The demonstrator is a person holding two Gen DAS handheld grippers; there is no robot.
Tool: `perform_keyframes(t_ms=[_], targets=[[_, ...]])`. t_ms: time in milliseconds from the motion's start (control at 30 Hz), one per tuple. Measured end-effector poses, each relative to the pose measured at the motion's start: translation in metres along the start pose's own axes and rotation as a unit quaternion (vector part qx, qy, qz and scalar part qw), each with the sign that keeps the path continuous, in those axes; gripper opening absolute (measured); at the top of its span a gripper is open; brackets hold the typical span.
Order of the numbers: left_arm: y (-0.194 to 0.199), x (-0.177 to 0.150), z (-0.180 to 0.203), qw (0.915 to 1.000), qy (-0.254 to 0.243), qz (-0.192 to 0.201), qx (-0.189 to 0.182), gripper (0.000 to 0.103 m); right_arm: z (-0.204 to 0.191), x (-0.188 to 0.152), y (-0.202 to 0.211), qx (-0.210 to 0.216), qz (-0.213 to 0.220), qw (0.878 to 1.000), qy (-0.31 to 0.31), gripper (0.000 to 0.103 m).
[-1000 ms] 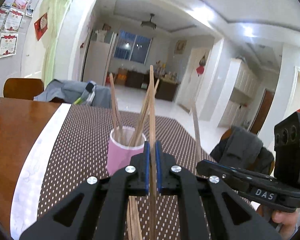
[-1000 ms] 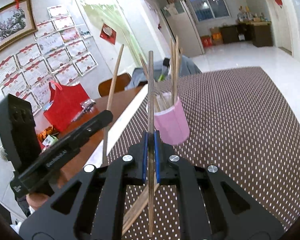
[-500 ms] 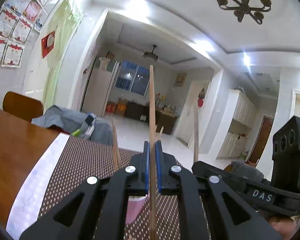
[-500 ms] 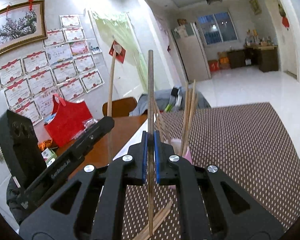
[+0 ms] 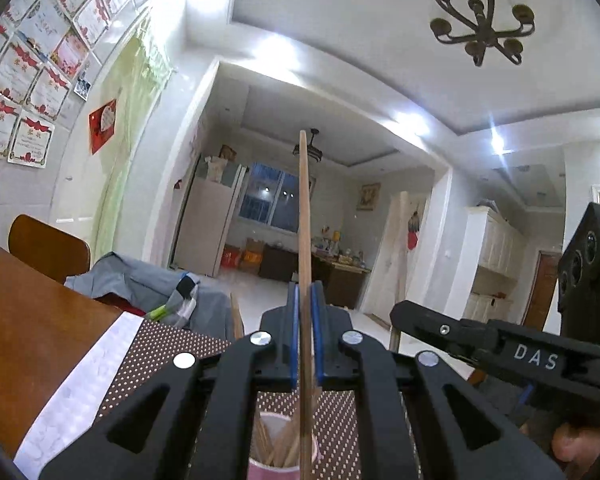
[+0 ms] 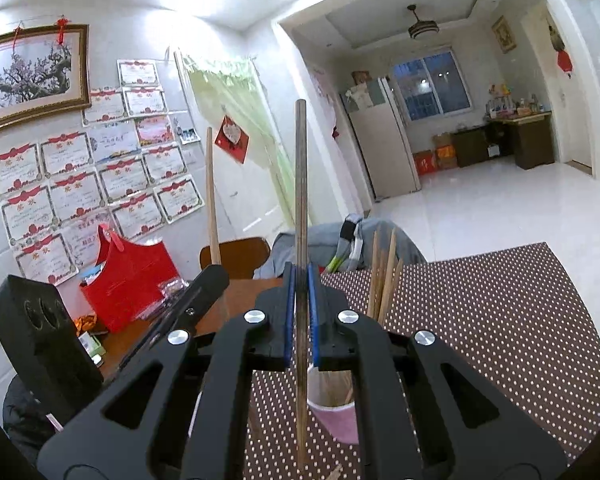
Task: Organize utensils
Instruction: 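Lower both chopsticks into the pink cup and open both grippers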
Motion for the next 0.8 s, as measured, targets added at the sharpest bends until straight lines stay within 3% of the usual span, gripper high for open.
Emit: perform_keyframes(t_ms=[367,800], targets=[[-0.028,-0.008,-0.012,0.9992,0.004,0.031,0.025,0.006,0.024,-0.007,-0.019,-0.045,0.051,0.998,-0.020,0.007],[-0.064,-0.027,-0.015,0.9984,-0.010,0.028,0.048,0.006,0.027,-0.011,-0.031,-0.068,0.066,0.995,-0.008,0.007]])
Point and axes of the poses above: each gripper's, at about its wrist camera, not at the fingertips, and y roughly against the way its jaws point, z to its right, x to its top, the point moved 2 cm from there along -y, roughly the way its jaws point, and after that the axes turned 9 degrees about -z, right-handed, at the moved point
